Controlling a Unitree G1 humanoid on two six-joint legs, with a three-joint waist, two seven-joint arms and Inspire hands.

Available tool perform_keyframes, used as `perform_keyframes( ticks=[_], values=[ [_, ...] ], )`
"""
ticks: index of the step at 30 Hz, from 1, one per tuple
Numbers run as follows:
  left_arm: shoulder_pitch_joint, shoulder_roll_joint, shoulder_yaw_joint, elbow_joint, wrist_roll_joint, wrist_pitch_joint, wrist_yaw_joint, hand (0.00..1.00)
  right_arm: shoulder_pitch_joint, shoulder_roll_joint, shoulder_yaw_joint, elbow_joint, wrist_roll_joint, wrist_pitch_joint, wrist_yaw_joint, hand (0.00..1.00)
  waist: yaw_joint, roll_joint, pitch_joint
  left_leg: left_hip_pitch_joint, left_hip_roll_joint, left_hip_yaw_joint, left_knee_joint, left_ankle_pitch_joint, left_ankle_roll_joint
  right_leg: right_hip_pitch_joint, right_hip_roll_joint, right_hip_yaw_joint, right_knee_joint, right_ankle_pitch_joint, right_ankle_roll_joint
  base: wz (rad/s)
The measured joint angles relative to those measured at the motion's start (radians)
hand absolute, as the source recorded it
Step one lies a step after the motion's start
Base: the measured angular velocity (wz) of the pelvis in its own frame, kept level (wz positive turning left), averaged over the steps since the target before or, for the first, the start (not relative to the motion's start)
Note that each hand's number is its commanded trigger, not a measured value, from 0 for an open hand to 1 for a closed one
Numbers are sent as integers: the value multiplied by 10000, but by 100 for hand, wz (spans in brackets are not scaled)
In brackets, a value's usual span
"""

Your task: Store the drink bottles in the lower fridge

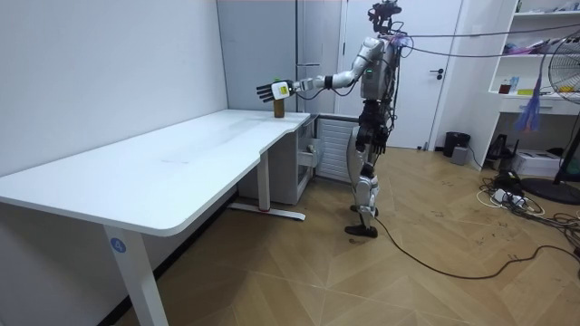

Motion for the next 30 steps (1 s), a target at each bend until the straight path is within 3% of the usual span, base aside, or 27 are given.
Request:
perform_keyframes(
  ticks=[2,3,30],
  values=[
    [-82,2,0,0,-5,62,-11,95,-23,1,-1,5,-4,73,85,0,-5,1,0,-2,-1,0,-4,0,0,-5,-1,1,-5,0,0,0],
    [-87,2,0,0,-4,66,-18,100,-37,-1,-1,4,-5,95,89,0,-1,2,-2,-2,-1,0,-4,0,0,-5,-1,2,-5,0,0,0],
    [-155,1,-236,267,-6,653,-500,100,-84,-84,-3,8,-7,227,452,0,-24,-17,-21,14,0,31,-12,3,1,-78,8,63,25,2,-3,0]
  ],
)
